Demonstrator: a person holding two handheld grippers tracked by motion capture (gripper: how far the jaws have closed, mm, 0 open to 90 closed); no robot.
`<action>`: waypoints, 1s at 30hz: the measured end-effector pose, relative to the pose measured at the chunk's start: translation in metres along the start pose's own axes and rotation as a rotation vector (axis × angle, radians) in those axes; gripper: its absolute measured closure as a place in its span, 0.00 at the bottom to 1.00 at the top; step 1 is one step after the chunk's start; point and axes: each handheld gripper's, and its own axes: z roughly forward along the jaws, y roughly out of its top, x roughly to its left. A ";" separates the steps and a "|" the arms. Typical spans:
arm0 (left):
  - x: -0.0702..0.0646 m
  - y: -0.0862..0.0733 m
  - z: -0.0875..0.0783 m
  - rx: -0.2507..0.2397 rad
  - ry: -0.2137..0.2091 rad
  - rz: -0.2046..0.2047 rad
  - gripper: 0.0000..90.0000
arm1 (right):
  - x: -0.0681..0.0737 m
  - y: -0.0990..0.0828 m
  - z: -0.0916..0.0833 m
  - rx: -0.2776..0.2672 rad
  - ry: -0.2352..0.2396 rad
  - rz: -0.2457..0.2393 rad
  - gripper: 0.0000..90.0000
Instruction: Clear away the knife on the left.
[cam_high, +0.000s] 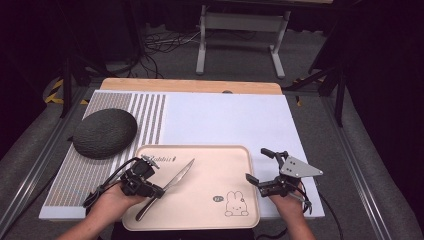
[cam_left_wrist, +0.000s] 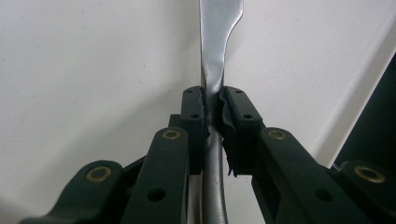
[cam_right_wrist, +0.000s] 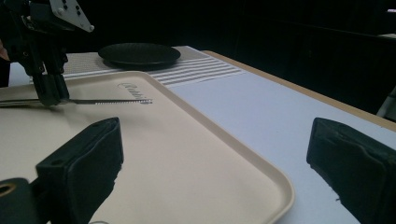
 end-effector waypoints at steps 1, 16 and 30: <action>0.000 0.000 0.000 -0.001 -0.001 0.000 0.89 | 0.000 0.000 0.000 0.000 -0.001 -0.001 0.05; -0.001 0.001 -0.006 -0.034 -0.014 0.041 0.72 | 0.000 0.000 0.000 0.001 -0.001 -0.002 0.05; -0.021 0.004 -0.009 -0.158 0.040 0.297 0.38 | 0.000 0.000 0.000 0.001 -0.001 -0.006 0.05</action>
